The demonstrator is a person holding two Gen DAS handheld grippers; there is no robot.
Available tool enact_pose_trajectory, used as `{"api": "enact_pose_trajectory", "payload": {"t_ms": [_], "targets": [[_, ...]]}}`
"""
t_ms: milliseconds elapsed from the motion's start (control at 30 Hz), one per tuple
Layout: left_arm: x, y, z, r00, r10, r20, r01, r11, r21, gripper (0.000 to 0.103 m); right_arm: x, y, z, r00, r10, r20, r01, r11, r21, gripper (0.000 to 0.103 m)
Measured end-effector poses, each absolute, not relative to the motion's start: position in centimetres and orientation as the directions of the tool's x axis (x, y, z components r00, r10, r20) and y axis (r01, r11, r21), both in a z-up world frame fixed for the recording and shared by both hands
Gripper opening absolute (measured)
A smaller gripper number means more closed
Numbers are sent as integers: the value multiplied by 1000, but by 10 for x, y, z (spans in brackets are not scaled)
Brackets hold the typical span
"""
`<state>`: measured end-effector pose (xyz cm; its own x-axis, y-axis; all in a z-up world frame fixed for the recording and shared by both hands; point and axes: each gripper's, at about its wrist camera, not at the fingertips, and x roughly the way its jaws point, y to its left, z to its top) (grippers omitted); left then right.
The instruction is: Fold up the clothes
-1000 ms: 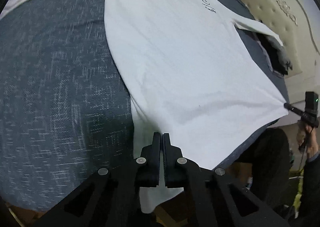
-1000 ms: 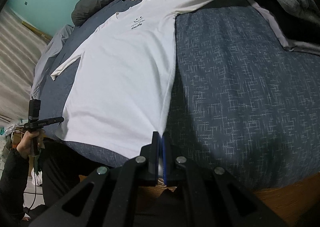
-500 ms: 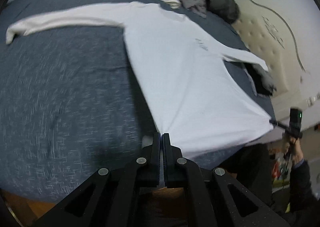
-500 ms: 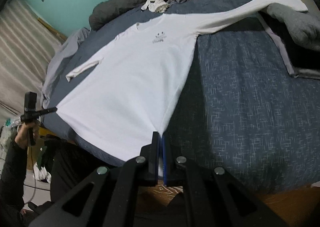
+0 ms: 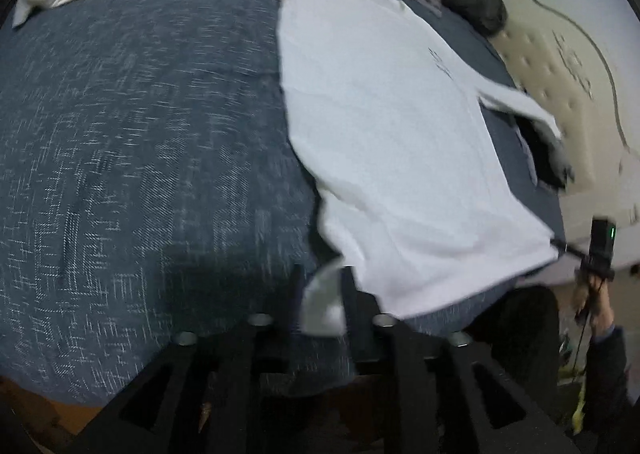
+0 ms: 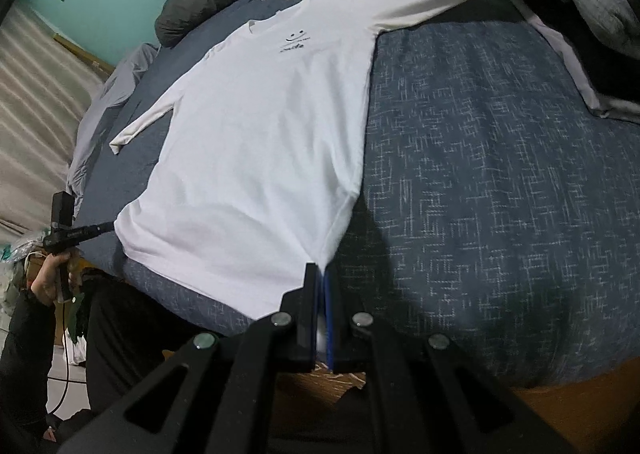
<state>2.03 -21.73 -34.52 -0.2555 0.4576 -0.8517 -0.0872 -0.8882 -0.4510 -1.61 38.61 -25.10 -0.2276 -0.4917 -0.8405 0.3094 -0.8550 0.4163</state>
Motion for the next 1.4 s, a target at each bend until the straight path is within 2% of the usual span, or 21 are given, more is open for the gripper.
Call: {"api": "enact_pose_trajectory", "payload": {"t_ms": [200,400,433,467,633,833,933,1200,1367,1400], "targets": [[25,-210,-354,-246,405,-881,-153,-913,-377,37,-18,380,-254,-217,-490,-844,317,-854,414,2],[17,-203,-374,-202,417,-886,-165,-907,-388,36,-16,380,-255,-223,-488,-844,320,-855,409,2],[17,-202,-376,-188,423,-886,-173,-903,-394,20,-16,380,-254,-226,-488,-843,319,-855,409,2],[17,-200,-379,-175,429,-886,-181,-899,-399,9,-16,381,-254,-229,-487,-843,317,-856,409,2],[25,-203,-361,-169,459,-872,-204,-882,-424,8,-14,385,-247,-248,-491,-835,316,-856,409,2],[51,-209,-319,-174,443,-880,-257,-883,-394,7,-9,387,-227,-250,-501,-829,356,-843,402,2],[55,-211,-317,-171,441,-881,-244,-885,-396,7,-5,385,-229,-240,-472,-848,370,-852,369,2],[53,-213,-373,-122,437,-891,-147,-896,-419,7,0,382,-273,-174,-402,-899,343,-880,328,2],[50,-216,-388,-118,452,-884,-101,-891,-442,7,1,388,-292,-134,-388,-912,321,-887,331,2],[49,-216,-388,-120,451,-884,-101,-892,-441,10,1,388,-293,-129,-383,-915,325,-888,325,2]]}}
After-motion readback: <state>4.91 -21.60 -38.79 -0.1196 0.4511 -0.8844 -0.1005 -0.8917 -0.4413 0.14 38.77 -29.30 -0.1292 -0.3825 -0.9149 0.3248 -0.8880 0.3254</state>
